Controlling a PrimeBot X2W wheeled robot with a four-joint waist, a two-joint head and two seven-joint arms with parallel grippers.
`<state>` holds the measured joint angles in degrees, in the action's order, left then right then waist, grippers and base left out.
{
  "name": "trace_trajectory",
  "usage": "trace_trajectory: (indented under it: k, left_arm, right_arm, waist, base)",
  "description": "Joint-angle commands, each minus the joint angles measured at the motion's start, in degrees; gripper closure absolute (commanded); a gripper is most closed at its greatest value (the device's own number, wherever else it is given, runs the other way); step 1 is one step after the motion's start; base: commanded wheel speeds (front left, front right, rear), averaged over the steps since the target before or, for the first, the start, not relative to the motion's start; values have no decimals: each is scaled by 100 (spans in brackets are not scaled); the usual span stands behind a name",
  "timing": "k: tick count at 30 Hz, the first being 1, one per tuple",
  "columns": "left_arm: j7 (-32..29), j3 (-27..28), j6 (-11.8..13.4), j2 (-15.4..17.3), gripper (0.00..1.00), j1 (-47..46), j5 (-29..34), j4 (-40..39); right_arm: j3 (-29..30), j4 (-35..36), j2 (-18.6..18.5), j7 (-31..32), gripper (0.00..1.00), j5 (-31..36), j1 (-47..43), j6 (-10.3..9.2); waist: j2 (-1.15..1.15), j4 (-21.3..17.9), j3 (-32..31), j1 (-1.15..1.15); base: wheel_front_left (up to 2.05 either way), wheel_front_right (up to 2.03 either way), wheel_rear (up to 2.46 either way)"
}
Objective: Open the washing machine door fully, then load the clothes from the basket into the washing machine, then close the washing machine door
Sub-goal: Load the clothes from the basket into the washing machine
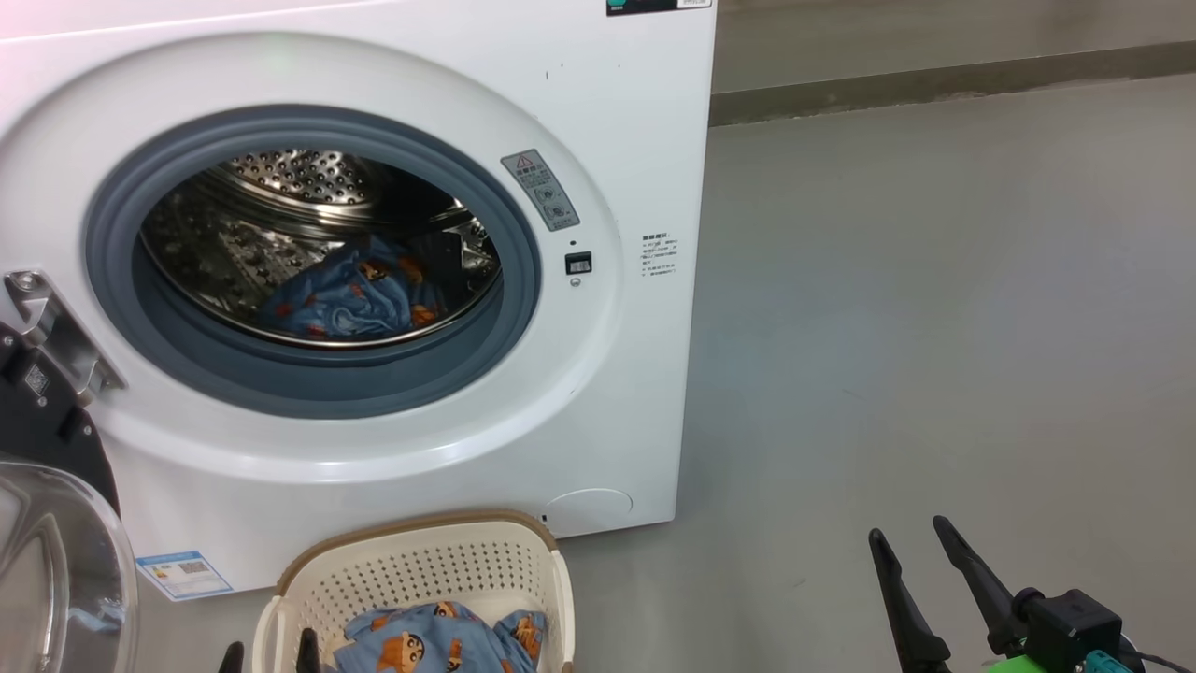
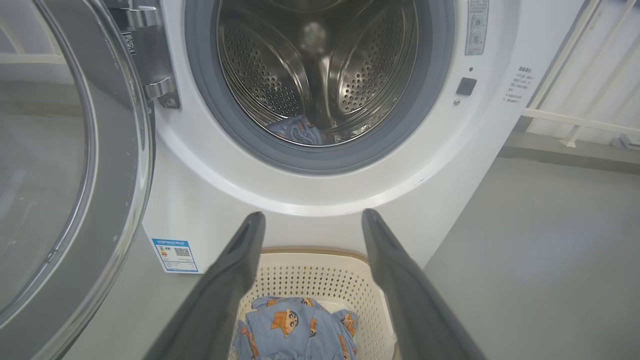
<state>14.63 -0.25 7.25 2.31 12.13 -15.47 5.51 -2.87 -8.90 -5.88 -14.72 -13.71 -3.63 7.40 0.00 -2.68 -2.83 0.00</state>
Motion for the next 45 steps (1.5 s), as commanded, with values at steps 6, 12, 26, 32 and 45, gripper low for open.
trace_trajectory:
  k: [6, 12, 26, 32, 45]
  left_arm:
    - [37, 230, 29, 57, 0, -69, -8, -206]
    - [37, 229, 12, 57, 0, -86, -1, -182]
    - [37, 232, -1, 57, 0, -73, 26, -160]
    - [37, 230, -1, 57, 0, -99, 24, -151]
    - [37, 191, 28, 57, 0, -94, 19, -149]
  right_arm:
    - [-96, 155, -32, -28, 0, 35, 84, 9]
    - [-119, 153, -4, -28, 0, 37, 82, 9]
    - [-160, 141, 17, -28, 0, 11, 81, 9]
    - [-166, 154, 29, -28, 0, -7, 96, 9]
    - [-191, 150, 22, -28, 0, -6, 104, 9]
  waist:
    - [0, 0, 0, 0]
    - [0, 3, -4, 0]
    - [0, -33, 0, 0]
    - [0, -35, 18, 0]
    - [0, -30, 42, 0]
  base:
    - [0, 0, 0]
    - [0, 0, 0]
    - [0, 0, 0]
    - [0, 0, 0]
    - [0, 0, 0]
